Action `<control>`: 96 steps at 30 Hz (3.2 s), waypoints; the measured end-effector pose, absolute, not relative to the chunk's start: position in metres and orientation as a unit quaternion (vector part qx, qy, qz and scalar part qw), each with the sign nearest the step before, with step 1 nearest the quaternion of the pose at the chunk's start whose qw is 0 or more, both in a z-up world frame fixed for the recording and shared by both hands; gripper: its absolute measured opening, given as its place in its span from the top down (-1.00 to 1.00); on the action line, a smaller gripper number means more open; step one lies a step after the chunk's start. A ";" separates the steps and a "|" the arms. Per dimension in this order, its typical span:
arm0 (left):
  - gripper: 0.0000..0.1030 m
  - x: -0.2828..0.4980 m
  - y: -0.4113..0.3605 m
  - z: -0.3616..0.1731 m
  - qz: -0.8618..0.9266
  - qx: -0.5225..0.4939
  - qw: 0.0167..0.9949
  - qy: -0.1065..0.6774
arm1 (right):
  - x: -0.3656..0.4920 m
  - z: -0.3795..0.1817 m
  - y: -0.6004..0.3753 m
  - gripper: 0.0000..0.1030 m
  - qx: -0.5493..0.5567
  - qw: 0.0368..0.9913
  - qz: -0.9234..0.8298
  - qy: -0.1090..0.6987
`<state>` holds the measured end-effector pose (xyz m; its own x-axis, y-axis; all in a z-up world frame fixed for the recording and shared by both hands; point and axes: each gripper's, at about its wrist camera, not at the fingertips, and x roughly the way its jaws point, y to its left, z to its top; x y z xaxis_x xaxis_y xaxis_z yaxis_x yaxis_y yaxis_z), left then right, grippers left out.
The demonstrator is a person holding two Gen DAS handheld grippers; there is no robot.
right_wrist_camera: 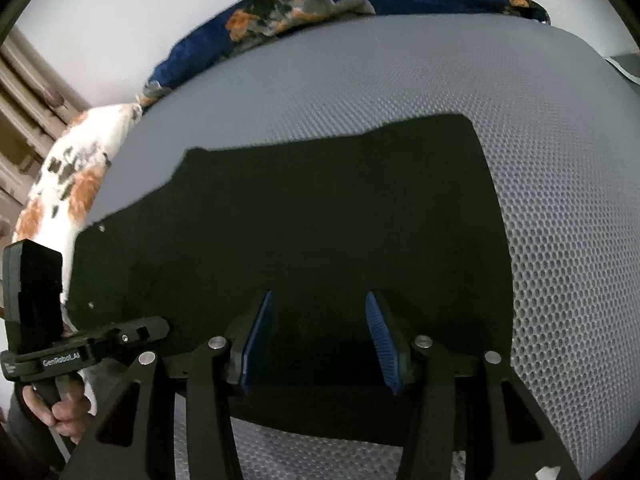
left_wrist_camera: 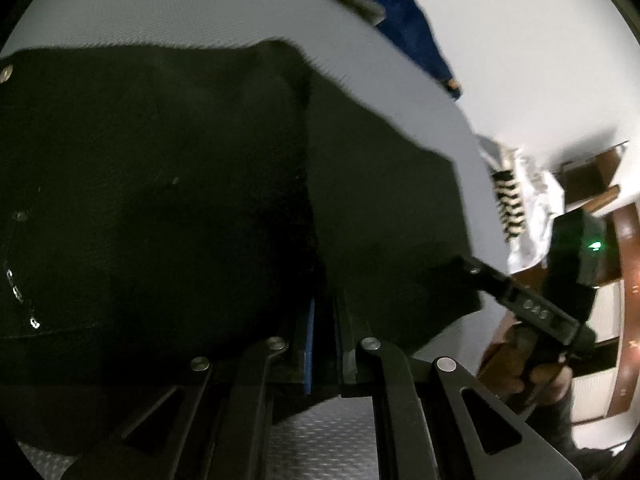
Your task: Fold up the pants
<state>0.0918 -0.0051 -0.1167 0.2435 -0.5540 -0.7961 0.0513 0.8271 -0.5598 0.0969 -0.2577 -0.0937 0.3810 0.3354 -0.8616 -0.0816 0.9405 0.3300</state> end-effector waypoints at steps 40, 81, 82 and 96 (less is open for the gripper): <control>0.65 0.155 -0.031 -0.101 -0.183 -0.046 0.825 0.534 | 0.149 -0.083 -0.283 0.22 0.032 0.845 0.078 0.528; -0.09 0.084 0.274 -0.088 -0.059 -0.335 0.725 0.599 | 0.098 -0.083 -0.088 0.03 0.056 0.761 0.256 0.593; -0.11 0.084 0.276 -0.090 -0.062 -0.337 0.724 0.599 | 0.098 -0.083 -0.087 0.03 0.056 0.761 0.254 0.595; -0.13 0.087 0.292 -0.094 -0.128 -0.343 0.721 0.588 | 0.102 -0.088 -0.079 0.03 0.048 0.759 0.232 0.606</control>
